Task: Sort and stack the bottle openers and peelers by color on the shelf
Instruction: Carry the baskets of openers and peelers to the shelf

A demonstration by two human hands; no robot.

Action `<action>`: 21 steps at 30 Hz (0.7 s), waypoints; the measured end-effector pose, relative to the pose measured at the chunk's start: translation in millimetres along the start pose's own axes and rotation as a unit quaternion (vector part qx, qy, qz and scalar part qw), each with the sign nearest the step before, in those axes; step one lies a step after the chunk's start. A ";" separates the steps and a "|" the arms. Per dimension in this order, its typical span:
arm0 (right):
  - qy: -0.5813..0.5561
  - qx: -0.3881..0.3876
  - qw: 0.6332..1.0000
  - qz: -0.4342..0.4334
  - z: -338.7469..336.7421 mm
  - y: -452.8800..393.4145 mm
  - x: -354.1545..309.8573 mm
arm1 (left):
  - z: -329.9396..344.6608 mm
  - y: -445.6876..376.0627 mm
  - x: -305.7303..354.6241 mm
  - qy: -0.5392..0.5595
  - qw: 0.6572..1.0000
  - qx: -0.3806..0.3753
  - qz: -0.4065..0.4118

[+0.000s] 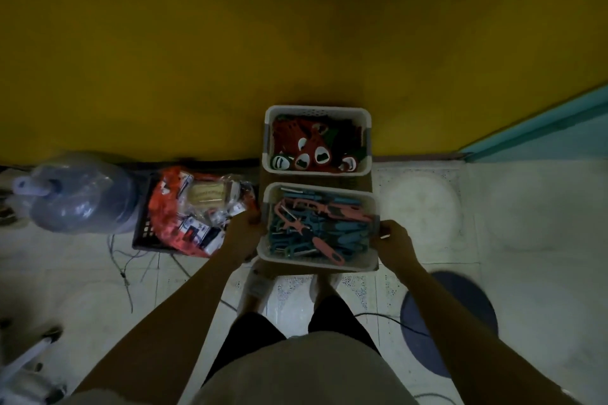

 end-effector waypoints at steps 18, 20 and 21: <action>-0.273 0.327 0.905 0.022 -22.9 283.1 136.0 | 137.5 137.6 178.6 -0.231 0.861 -0.324 0.317; -0.301 0.368 0.879 0.035 -18.5 332.6 157.3 | 180.6 171.9 185.4 -0.256 0.839 -0.348 0.331; -0.314 0.391 0.864 0.045 -16.1 356.7 165.9 | 201.1 187.7 185.7 -0.268 0.827 -0.360 0.338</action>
Point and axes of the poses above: each hand's wrist, its own y-axis away from the middle knuckle, its own z-axis out of the palm, x = y × z, the point moved 7 cm from there along -y, towards the middle knuckle, and after that the axes turned 8 degrees about -x, right-handed, at the moved point
